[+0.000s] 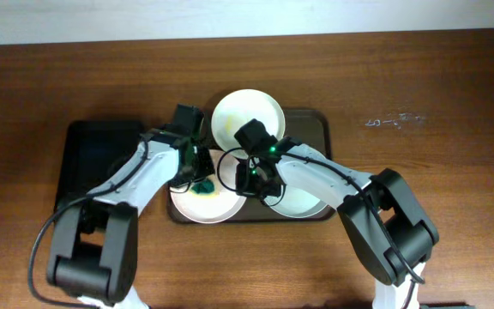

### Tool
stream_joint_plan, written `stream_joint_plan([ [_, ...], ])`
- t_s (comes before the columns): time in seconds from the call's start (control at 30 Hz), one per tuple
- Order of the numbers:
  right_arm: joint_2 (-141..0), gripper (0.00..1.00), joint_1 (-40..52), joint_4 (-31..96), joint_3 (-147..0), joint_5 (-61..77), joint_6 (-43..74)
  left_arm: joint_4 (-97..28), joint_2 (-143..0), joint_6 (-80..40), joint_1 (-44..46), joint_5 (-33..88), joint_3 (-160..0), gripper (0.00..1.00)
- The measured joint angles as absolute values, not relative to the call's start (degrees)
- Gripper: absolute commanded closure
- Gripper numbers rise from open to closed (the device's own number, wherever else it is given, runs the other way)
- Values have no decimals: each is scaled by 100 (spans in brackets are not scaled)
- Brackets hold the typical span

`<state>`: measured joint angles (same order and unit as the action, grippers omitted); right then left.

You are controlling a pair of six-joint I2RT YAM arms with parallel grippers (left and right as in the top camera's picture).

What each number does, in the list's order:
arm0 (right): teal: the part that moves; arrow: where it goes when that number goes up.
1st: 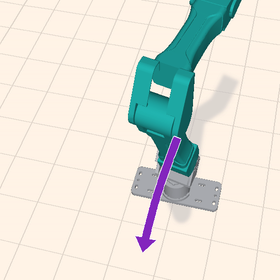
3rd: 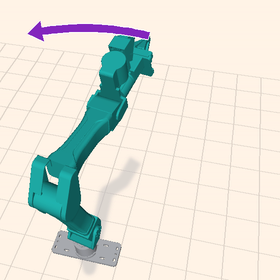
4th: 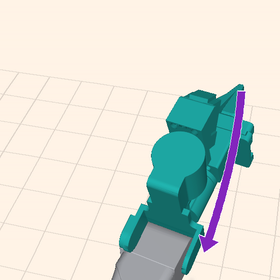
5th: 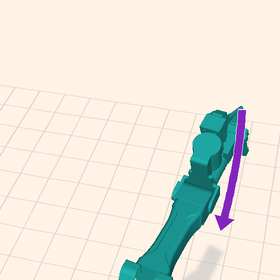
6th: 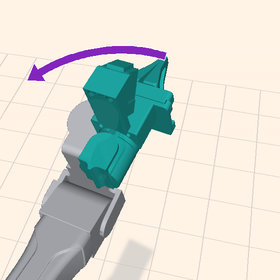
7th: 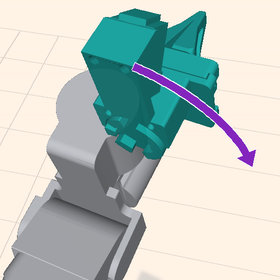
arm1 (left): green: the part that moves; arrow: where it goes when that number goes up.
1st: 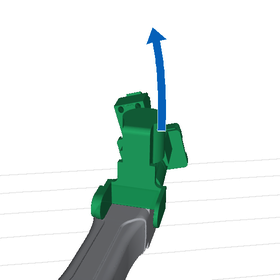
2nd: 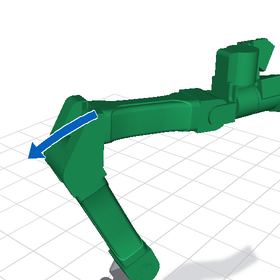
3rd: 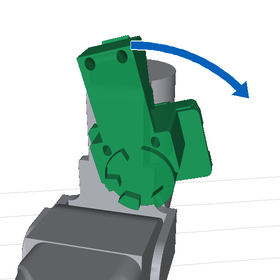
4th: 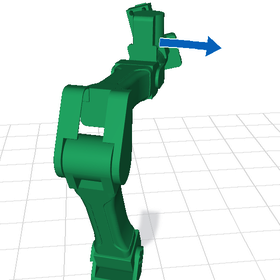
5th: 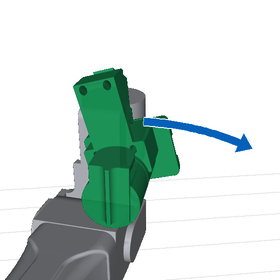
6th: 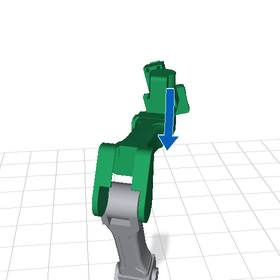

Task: Clean dirty plates on tray and stack at the side
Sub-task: 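Scrub the pinkish plate with the sponge in the left gripper, then carry the pinkish plate with the right gripper to the table's right side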

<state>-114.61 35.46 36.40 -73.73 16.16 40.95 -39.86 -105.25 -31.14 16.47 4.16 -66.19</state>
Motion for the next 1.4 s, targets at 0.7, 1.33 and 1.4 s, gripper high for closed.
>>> stream_joint_plan([
  [0.7, -11343, 96, 3686, 4351, -7787, 827, 3503, -5317, -8195, -3413, 639, -1881, -6842, 100],
  [1.33, -11061, 96, 6060, 5784, -9902, -6906, 172, -5575, -8195, -3415, -303, -1044, -6842, 100],
  [1.4, -11061, 96, 6276, 5723, -9902, -7561, -51, -5575, -8195, -3415, -303, -1046, -6842, 100],
])
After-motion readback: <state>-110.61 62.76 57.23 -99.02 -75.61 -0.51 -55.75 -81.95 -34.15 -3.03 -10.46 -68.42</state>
